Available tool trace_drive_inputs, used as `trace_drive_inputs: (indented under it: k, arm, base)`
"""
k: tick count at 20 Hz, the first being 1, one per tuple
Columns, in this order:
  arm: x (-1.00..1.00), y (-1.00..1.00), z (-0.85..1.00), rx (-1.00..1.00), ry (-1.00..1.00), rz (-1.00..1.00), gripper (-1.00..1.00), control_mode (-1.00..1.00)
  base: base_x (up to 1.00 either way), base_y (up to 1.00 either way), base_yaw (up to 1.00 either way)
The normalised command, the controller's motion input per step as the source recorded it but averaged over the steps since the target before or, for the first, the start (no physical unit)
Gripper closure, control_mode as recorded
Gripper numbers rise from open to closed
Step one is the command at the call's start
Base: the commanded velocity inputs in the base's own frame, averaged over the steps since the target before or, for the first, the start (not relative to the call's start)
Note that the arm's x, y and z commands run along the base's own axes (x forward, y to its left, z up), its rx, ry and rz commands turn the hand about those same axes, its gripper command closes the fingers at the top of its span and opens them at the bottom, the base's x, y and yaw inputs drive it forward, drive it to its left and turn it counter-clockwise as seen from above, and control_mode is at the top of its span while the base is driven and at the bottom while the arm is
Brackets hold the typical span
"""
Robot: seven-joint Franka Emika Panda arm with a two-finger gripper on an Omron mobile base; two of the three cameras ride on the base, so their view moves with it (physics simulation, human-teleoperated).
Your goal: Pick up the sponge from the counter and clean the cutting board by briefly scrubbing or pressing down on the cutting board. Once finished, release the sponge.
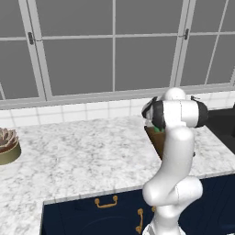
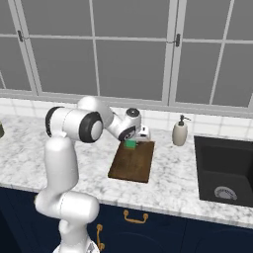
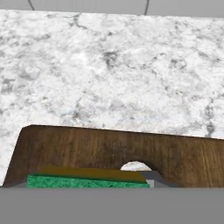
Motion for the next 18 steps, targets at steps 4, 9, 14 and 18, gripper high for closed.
trace_drive_inputs:
  k: [4, 9, 14, 18]
  arm:
    - [-0.24, -0.22, -0.18, 0.00, 0.00, 0.01, 1.00, -1.00]
    - [-0.61, 0.00, -0.38, 0.08, 0.00, 0.09, 1.00, -1.00]
    - [-0.99, -0.04, -0.29, 0.10, -0.01, 0.02, 1.00, -1.00]
    - [-1.00, -0.10, -0.26, 0.05, -0.04, 0.03, 1.00, -1.00]
  base:
    - [0.00, 0.00, 0.00]
    - [0.00, 0.00, 0.00]
    - [0.00, 0.00, 0.00]
    - [0.00, 0.00, 0.00]
